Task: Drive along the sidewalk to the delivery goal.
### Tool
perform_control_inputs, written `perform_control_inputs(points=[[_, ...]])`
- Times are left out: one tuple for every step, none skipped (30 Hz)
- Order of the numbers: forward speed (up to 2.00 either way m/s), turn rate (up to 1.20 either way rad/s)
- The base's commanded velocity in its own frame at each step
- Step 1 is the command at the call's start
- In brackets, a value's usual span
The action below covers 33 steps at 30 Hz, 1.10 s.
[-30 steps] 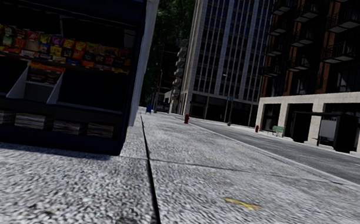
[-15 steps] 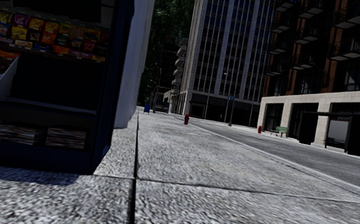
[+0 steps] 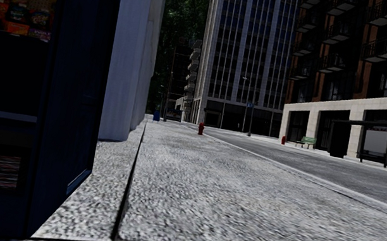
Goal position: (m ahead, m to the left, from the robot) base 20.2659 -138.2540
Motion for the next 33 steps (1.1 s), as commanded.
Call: perform_control_inputs(points=[[2.00, 0.16], [2.00, 0.16], [2.00, 0.16], [2.00, 0.16], [2.00, 0.17], [2.00, 0.17], [2.00, 0.17], [2.00, 0.17], [2.00, 0.17], [2.00, 0.20], [2.00, 0.22], [2.00, 0.23], [2.00, 0.23], [2.00, 0.23], [2.00, 0.21], [2.00, 0.00], [2.00, 0.00], [2.00, 0.00], [2.00, 0.00], [2.00, 0.00], [2.00, 0.00], [2.00, 0.00], [2.00, 0.00], [2.00, 0.00], [2.00, 0.00], [2.00, 0.00], [2.00, 0.00], [2.00, 0.00], [2.00, 0.00], [2.00, 0.00], [2.00, 0.00], [2.00, 0.00], [2.00, 0.00]])
